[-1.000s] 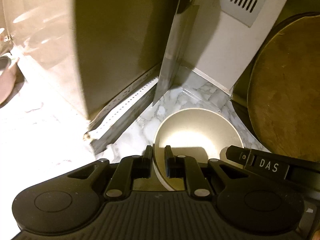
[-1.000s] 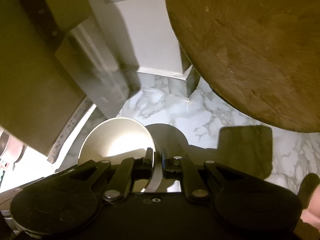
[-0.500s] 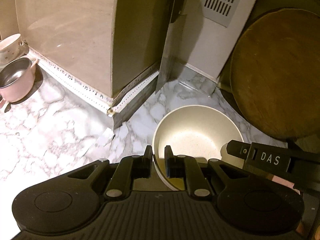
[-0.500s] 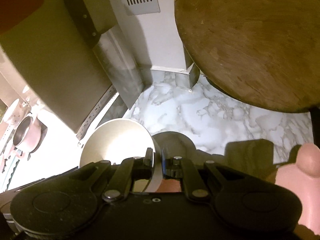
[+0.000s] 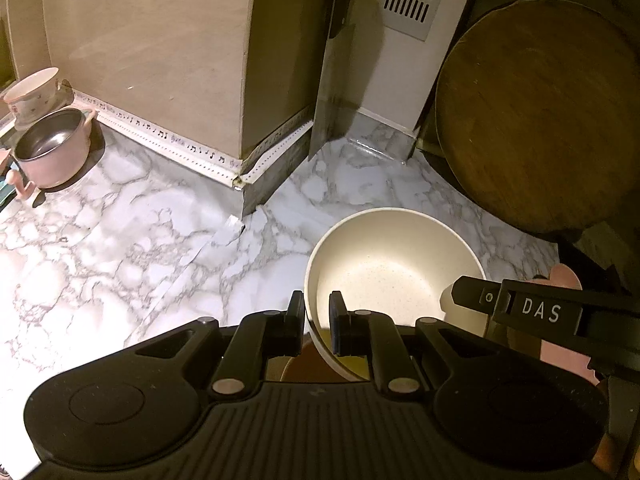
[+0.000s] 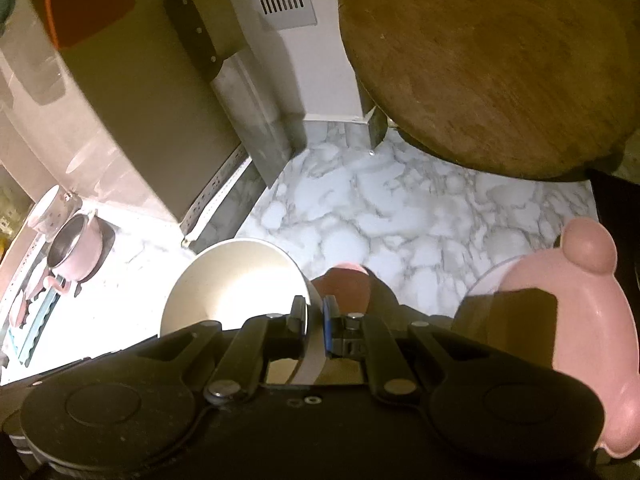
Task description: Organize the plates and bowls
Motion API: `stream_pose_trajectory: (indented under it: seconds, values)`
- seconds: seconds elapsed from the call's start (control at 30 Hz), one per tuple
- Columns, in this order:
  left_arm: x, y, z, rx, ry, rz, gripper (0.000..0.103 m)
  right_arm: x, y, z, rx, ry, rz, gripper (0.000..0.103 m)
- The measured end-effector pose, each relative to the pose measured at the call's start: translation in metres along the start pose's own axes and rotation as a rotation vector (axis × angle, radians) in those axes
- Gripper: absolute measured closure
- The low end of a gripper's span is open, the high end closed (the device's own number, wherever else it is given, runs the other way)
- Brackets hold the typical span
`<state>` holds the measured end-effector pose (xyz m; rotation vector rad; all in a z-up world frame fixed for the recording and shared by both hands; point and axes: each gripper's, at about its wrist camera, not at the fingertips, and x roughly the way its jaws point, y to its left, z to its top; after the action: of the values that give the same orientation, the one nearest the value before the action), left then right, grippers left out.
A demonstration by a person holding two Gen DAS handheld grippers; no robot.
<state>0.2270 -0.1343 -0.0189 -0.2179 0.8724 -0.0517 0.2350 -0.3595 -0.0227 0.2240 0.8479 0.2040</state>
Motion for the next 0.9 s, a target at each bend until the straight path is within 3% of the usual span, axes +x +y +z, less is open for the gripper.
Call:
stream_pose_trajectory:
  seconds: [0.43,0.9]
  values:
    - [-0.014,0.015,-0.023,0.011,0.029,0.002,0.091,-0.012,0.009,-0.033,0.014,0.024,0.008,0.096]
    - [-0.002,0.015,-0.034,0.033,0.071,-0.011,0.091,-0.003,-0.001,-0.055,0.048,0.066,-0.001,0.096]
